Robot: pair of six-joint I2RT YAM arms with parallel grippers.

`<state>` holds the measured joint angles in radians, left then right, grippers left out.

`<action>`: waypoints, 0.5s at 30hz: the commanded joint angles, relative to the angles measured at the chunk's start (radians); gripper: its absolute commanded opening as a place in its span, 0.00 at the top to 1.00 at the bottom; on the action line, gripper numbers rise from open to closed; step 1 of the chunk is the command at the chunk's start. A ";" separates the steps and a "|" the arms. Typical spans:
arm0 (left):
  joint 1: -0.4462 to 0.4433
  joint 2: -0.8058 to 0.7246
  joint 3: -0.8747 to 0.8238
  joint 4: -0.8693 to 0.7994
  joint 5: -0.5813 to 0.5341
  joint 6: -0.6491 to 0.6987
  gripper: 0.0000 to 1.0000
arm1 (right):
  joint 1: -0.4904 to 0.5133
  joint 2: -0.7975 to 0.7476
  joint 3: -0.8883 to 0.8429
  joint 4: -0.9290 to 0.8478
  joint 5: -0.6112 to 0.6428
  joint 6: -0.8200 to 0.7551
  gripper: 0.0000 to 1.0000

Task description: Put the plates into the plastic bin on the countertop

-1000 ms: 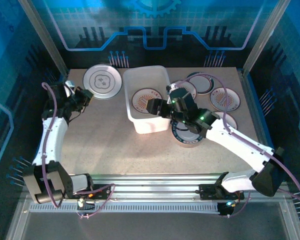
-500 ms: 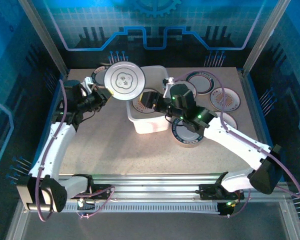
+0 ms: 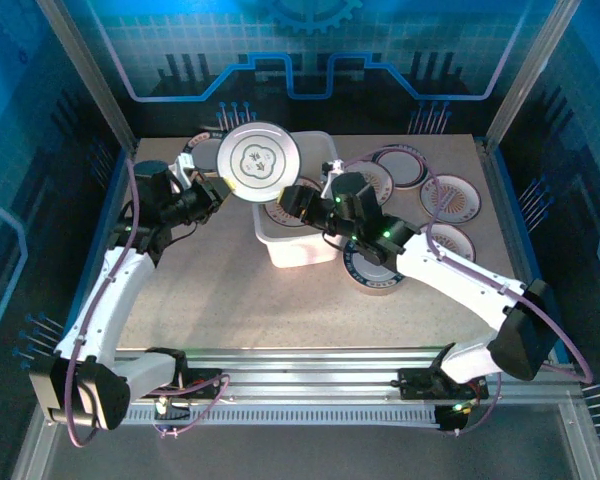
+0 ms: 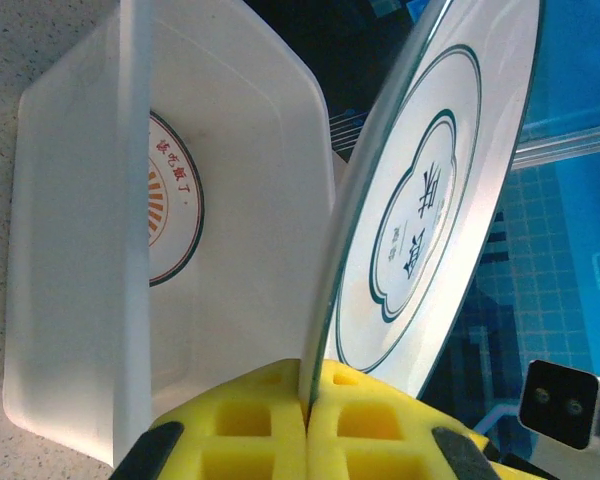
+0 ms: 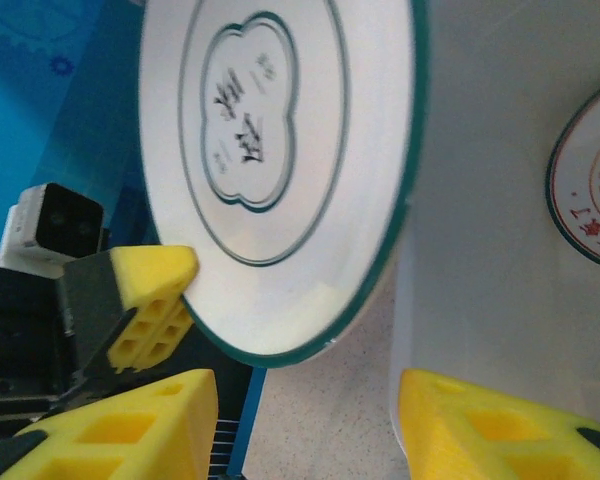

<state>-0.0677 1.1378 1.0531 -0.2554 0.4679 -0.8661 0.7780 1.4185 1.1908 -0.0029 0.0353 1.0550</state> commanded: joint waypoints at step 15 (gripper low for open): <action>-0.041 -0.035 0.003 0.045 -0.004 -0.007 1.00 | 0.004 0.042 -0.087 0.267 0.050 0.144 0.62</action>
<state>-0.0944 1.1374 1.0527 -0.2554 0.4664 -0.8658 0.7780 1.4536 1.1137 0.1970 0.0563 1.1732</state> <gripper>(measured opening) 0.057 0.387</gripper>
